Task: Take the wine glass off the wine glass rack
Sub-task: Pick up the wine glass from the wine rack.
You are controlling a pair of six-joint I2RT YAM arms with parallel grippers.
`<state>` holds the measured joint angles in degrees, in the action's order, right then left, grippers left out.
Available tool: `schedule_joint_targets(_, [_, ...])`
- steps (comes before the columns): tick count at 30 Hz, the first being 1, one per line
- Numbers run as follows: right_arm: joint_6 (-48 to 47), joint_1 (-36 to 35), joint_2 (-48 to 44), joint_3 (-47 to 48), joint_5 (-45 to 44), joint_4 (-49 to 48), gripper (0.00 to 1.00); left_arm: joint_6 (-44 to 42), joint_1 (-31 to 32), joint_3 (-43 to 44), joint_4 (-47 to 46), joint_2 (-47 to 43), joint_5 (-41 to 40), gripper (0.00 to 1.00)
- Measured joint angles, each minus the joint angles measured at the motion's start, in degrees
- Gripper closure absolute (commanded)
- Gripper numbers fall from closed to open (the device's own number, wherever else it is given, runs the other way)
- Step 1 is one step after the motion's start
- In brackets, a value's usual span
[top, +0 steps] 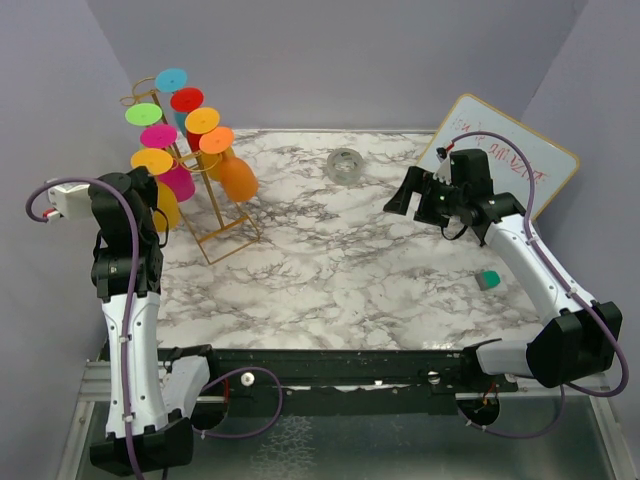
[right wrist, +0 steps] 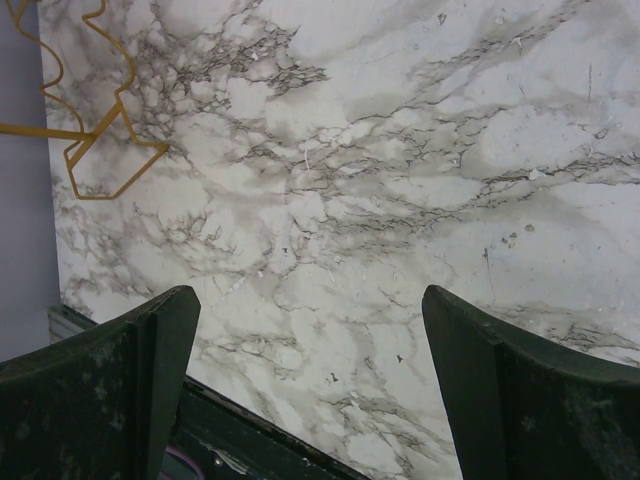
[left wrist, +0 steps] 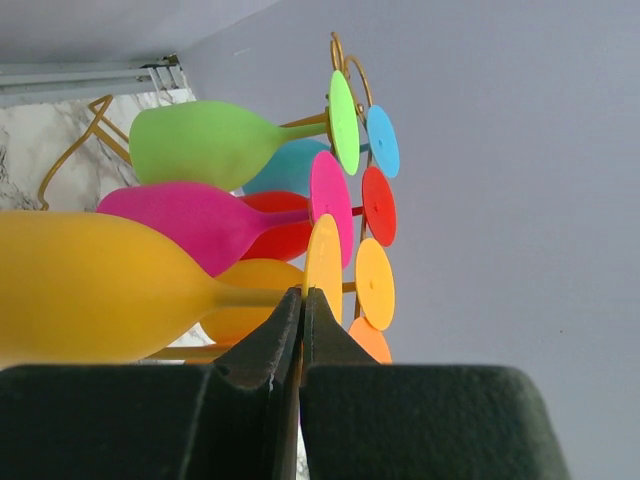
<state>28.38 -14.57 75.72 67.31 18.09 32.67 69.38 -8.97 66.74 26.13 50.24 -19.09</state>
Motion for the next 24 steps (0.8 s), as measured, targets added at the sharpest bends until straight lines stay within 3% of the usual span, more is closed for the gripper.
schedule_joint_targets(11, [-0.02, 0.00, 0.02, 0.00, 0.07, 0.00, 0.00, -1.14, -0.02, 0.00, 1.44, -1.57, -1.53, 1.00])
schedule_joint_targets(18, [-1.01, 0.00, 0.24, 0.00, 1.81, -0.50, 0.00, -6.62, -0.02, 0.00, 7.85, -8.22, -1.68, 1.00])
schedule_joint_targets(24, [-1.31, 0.02, 0.24, -0.44, 5.66, -2.93, 0.00, -15.43, -0.09, -1.57, 8.46, -15.63, 6.10, 1.00])
